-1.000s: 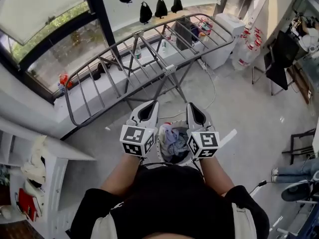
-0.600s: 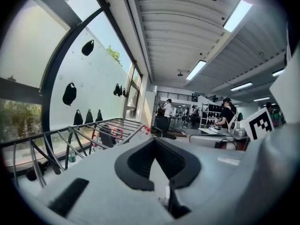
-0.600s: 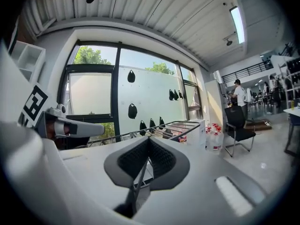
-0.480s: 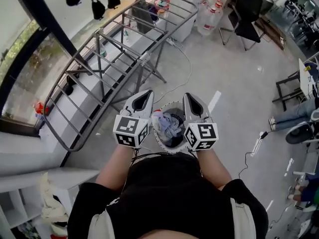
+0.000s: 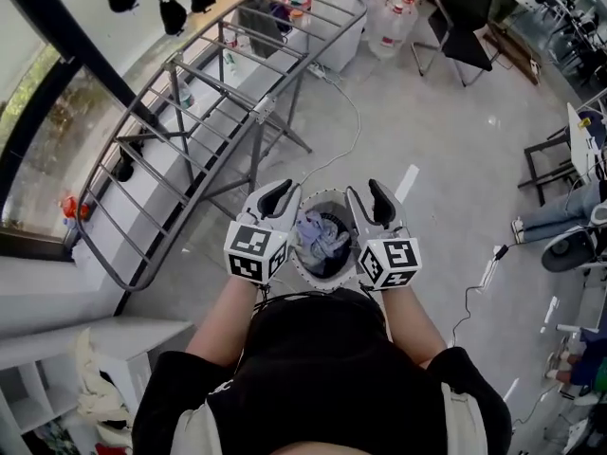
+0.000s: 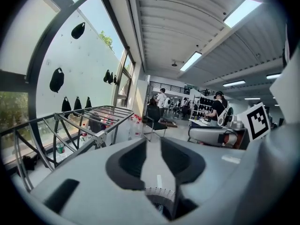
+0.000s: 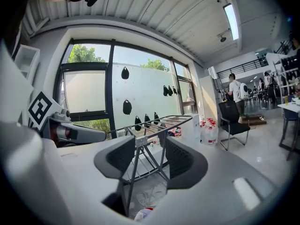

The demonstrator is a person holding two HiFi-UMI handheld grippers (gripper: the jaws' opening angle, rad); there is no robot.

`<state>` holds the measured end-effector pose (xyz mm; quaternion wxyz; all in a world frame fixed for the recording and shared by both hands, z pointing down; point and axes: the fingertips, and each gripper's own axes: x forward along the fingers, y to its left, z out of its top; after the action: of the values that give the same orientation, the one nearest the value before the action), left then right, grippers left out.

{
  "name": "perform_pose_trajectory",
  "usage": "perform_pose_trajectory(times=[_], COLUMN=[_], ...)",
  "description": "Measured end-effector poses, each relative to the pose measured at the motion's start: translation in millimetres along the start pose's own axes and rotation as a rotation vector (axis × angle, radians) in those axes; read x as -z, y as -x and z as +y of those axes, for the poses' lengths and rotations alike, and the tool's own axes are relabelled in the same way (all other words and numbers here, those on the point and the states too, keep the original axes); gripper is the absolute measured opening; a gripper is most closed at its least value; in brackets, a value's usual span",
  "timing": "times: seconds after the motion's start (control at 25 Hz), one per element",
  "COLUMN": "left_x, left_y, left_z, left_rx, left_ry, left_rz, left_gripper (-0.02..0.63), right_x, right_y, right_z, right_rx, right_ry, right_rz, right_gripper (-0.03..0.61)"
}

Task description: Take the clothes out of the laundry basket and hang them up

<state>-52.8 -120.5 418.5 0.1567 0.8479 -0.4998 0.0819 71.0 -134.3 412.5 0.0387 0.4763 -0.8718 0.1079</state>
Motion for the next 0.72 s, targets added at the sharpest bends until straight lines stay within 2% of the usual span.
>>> perform_pose_trajectory(times=[0.04, 0.08, 0.2, 0.28, 0.56, 0.72], left_x=[8, 17, 40, 62, 151, 207], left_y=[-5, -11, -16, -12, -8, -10], left_z=[-6, -9, -1, 9, 23, 29], left_rx=[0.005, 0.006, -0.012, -0.036, -0.089, -0.109], left_ry=[-0.002, -0.013, -0.068, -0.072, 0.053, 0.155], left_rz=[0.019, 0.043, 0.111, 0.158, 0.312, 0.388], left_gripper=[0.156, 0.220, 0.222, 0.225, 0.230, 0.230], right_x=[8, 18, 51, 77, 174, 229], right_y=[2, 2, -6, -10, -9, -16], right_z=[-8, -15, -21, -17, -14, -18], right_rx=[-0.001, 0.003, 0.009, -0.006, -0.065, -0.092], right_ry=[-0.002, -0.003, -0.012, -0.032, -0.064, -0.075], right_rz=[0.019, 0.043, 0.124, 0.184, 0.393, 0.491], right_gripper=[0.206, 0.206, 0.206, 0.204, 0.197, 0.195])
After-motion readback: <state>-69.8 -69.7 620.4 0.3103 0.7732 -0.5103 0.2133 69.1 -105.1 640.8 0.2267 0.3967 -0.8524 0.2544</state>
